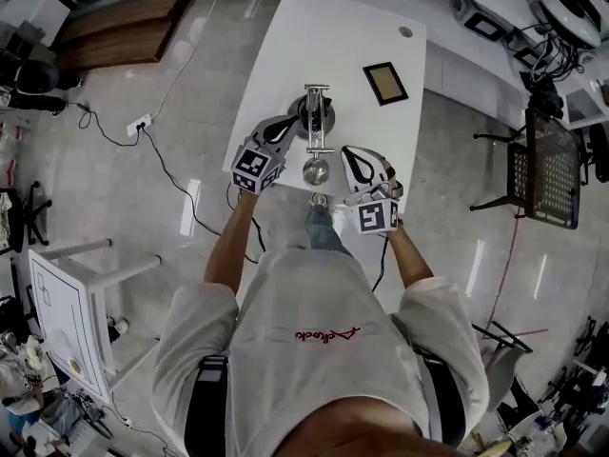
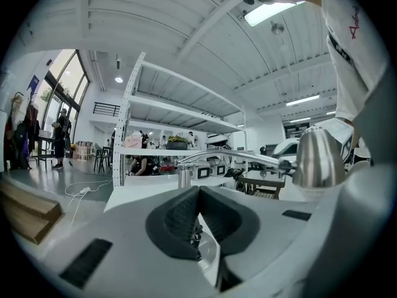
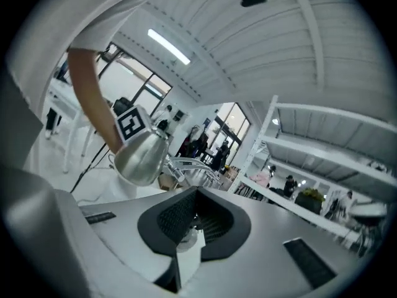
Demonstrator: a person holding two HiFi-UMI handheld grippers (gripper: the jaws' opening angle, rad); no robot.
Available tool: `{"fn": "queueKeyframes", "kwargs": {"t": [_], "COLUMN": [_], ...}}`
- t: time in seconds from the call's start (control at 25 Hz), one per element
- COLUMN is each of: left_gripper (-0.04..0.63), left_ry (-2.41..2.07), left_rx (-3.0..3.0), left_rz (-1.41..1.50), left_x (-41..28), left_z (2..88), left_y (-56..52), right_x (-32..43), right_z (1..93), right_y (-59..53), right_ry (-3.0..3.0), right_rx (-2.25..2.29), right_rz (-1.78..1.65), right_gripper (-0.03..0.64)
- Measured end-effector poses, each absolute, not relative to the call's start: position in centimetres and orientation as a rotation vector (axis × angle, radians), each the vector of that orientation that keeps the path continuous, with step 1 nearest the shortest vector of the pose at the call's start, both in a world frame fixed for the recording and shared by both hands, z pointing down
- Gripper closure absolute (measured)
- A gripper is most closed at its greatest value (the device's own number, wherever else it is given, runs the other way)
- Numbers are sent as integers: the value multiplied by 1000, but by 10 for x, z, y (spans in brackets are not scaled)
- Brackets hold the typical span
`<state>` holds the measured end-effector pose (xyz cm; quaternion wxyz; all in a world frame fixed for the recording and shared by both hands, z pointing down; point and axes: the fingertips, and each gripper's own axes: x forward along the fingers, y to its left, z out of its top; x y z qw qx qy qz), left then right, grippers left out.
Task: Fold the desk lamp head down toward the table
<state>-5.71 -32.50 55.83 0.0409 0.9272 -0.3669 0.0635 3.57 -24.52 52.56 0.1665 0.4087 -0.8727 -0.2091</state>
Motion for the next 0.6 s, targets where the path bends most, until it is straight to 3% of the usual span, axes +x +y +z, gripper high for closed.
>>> {"fn": "queueKeyframes", "kwargs": {"t": [0.28,0.6], "left_gripper": [571,571], "left_ry": [-1170,-1183], "left_rx": [2827,2836], "left_rz": [156,141], "left_x": [-71,-79], "left_z": [545,542], "left_y": [-287,-229], "right_x": [52,51], "right_z": [515,514], "right_y": [-226,-177], "right_ry": [-2707,-2712], "right_rx": [1398,1459], "right_rz": [-50,48], "right_gripper": [595,595]}}
